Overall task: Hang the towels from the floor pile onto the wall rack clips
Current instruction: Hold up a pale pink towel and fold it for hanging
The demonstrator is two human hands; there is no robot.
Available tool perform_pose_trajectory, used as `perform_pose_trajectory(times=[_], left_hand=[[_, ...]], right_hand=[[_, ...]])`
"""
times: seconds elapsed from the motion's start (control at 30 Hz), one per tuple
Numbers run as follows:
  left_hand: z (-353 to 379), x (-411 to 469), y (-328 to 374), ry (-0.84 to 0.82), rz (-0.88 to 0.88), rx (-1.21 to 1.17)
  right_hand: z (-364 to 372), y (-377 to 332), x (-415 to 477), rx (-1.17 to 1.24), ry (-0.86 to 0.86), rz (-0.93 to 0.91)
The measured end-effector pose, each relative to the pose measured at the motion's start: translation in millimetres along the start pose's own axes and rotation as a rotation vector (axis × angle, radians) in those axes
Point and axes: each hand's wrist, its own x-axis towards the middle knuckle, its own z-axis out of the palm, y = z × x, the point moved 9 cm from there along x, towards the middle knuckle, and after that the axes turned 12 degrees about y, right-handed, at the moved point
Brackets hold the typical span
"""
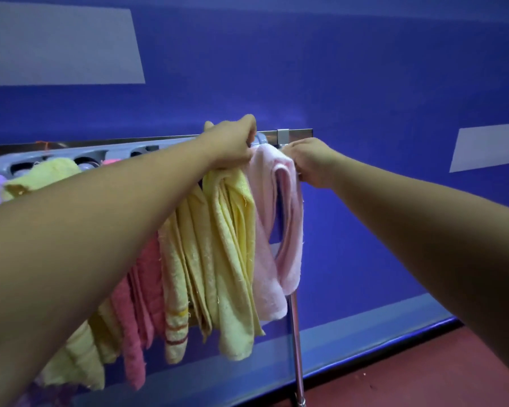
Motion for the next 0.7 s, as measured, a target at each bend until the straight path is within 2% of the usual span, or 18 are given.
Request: perform_pose_trajectory(times=[0.03,0.1,0.2,0.3,0.4,0.47,0.57,0.7], left_hand=[[-3,-1,6,0.045,0.059,0.111],[-11,-5,14,0.126,0.128,0.269],[-10,-24,16,0.109,0.179,0.275],[1,-48,21,0.052,0.274,0.299],[1,-57,24,0.082,0.221,0.298],[-2,-59,30,0.127,0.175,0.289],[-9,-58,37,0.174,0.114,0.264],[-10,-55,45,0.167,0.112,0.16]], right_hand=[[0,1,0,-0.099,0.04,-0.059],[3,-3,-10,-0.097,0.052,-0.109],[-2,-11,-25,0.033,0.054,-0.156],[-2,-9,-45,0.098,-0.046,-0.192],[1,11,-64,0.076,-0.175,-0.147],[3,18,-72,0.028,-0.202,-0.143],[2,6,-77,-0.143,-0.116,-0.281],[-19,-12,-72,-0.363,0.143,-0.393]])
